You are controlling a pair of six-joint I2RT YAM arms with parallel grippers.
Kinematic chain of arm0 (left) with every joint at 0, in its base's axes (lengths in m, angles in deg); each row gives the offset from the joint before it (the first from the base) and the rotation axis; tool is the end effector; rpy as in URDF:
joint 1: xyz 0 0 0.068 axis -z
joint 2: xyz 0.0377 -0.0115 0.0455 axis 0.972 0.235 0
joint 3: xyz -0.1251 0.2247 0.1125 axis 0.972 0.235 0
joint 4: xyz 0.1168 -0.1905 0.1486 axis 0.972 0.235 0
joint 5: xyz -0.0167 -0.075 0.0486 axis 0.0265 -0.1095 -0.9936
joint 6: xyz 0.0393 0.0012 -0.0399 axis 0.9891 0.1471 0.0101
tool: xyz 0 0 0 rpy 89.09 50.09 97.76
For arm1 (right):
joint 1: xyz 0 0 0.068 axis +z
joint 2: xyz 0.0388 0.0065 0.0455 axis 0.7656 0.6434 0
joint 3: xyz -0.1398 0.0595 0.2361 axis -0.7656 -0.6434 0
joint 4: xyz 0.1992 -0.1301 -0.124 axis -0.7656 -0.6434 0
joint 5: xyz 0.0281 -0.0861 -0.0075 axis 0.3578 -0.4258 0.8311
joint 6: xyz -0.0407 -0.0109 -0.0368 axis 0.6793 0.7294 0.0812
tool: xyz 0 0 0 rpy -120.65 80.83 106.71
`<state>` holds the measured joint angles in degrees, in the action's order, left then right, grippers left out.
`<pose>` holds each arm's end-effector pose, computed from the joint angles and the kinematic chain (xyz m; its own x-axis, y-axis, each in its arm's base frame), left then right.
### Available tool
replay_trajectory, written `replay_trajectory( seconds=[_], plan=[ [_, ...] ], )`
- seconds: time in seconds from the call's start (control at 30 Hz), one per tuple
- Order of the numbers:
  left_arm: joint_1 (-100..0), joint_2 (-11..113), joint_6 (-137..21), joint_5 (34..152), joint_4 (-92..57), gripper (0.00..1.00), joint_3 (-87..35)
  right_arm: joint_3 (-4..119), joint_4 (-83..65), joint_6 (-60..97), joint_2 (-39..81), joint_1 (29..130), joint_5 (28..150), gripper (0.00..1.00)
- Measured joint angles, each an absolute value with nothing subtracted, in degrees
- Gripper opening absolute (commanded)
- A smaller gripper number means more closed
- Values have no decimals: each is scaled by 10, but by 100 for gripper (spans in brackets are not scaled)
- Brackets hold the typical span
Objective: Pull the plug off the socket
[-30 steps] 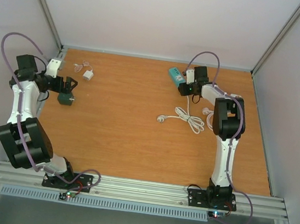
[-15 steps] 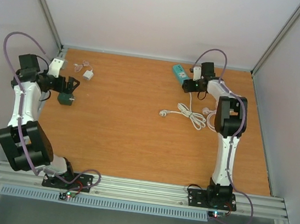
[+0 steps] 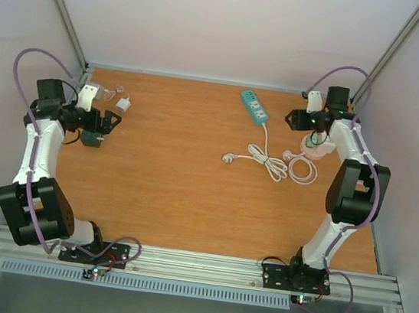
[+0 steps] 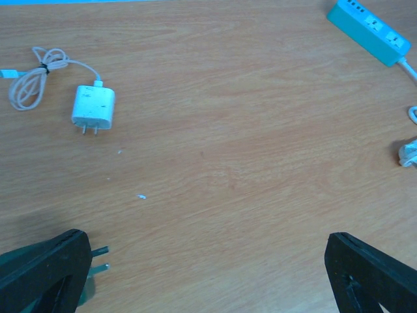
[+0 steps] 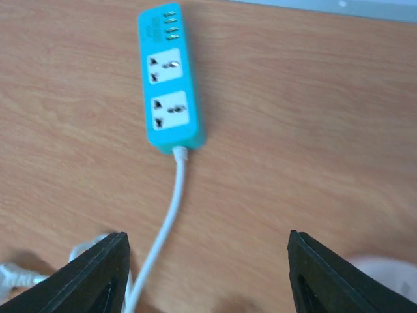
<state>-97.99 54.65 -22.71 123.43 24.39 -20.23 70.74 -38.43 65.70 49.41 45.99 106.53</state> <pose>0.2799 0.0848 0.3006 -0.6475 0.0809 -0.7577 0.3565 0.9110 -0.2074 0.4372 -0.0140 0.2528 -0.4617 -0.5535 -0.6932 -0.6535 0.7407 -0.1562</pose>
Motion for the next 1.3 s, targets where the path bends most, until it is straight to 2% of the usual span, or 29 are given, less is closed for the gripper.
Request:
replay_trajectory(
  seconds=[0.23, 0.5, 0.9, 1.3],
  plan=[
    [-974, 535, -243, 1240, 232, 100, -186, 625, -418, 717, 442, 394, 1078, 51],
    [-973, 516, -278, 1260, 204, 100, -162, 516, -434, 774, 406, 381, 1064, 37],
    [-973, 497, -309, 1271, 178, 100, -150, 418, -387, 816, 403, 382, 1010, 31],
    [-973, 496, -318, 1271, 172, 100, -145, 324, -341, 892, 349, 342, 981, 31]
  ],
)
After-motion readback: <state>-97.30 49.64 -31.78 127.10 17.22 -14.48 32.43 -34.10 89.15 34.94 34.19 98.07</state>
